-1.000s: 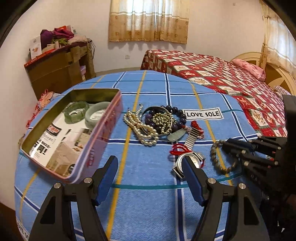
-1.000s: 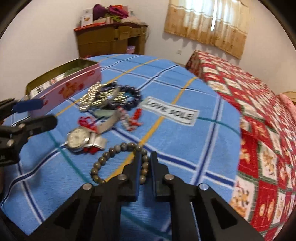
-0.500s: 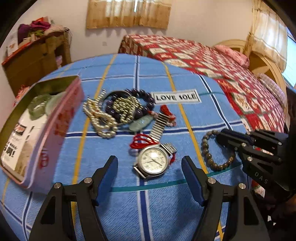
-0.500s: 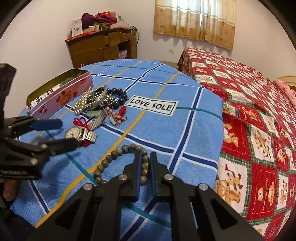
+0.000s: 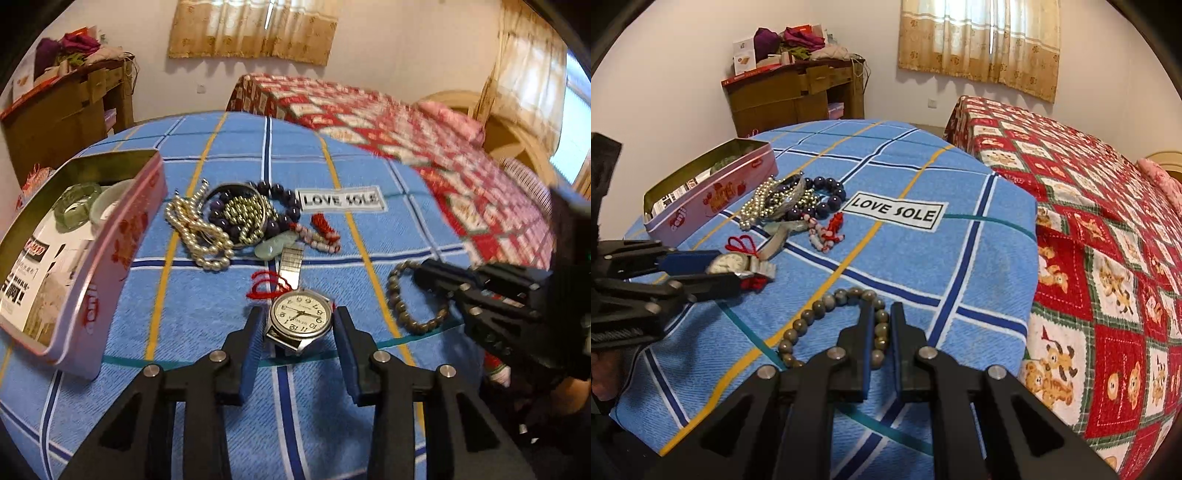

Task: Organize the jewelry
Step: 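Grasp the silver wristwatch with the left tool while the right tool grasps the brown bead bracelet, then carry the watch into the pink tin with the left tool while the right tool drops the bead bracelet in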

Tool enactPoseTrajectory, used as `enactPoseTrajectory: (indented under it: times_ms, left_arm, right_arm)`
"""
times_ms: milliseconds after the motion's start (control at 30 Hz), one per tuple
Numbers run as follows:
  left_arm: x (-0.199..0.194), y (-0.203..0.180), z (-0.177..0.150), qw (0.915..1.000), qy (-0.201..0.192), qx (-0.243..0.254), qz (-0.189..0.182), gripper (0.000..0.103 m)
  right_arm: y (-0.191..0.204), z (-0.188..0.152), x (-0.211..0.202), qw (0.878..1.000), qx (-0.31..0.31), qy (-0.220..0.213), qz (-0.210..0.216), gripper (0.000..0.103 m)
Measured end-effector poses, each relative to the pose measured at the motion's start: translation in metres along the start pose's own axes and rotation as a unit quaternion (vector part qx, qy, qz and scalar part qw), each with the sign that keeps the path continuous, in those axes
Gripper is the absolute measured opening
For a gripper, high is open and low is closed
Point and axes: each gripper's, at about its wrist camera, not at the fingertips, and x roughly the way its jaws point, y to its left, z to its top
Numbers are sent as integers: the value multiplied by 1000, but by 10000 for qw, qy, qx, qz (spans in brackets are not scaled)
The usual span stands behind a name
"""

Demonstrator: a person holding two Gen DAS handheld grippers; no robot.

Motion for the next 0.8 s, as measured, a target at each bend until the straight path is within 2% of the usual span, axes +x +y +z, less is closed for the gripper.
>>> enactPoseTrajectory:
  times_ms: [233, 467, 800]
  left_arm:
    - [-24, 5, 10, 9989, -380, -140, -250, 36]
    - [-38, 15, 18, 9973, -564, -374, -287, 36]
    - [-69, 33, 31, 9937, -968, -551, -146, 36]
  right_arm:
    - [2, 0, 1, 10000, -31, -23, -16, 10]
    - [3, 0, 0, 10000, -1, -59, -14, 10]
    - [12, 8, -9, 9996, -129, -202, 113, 10]
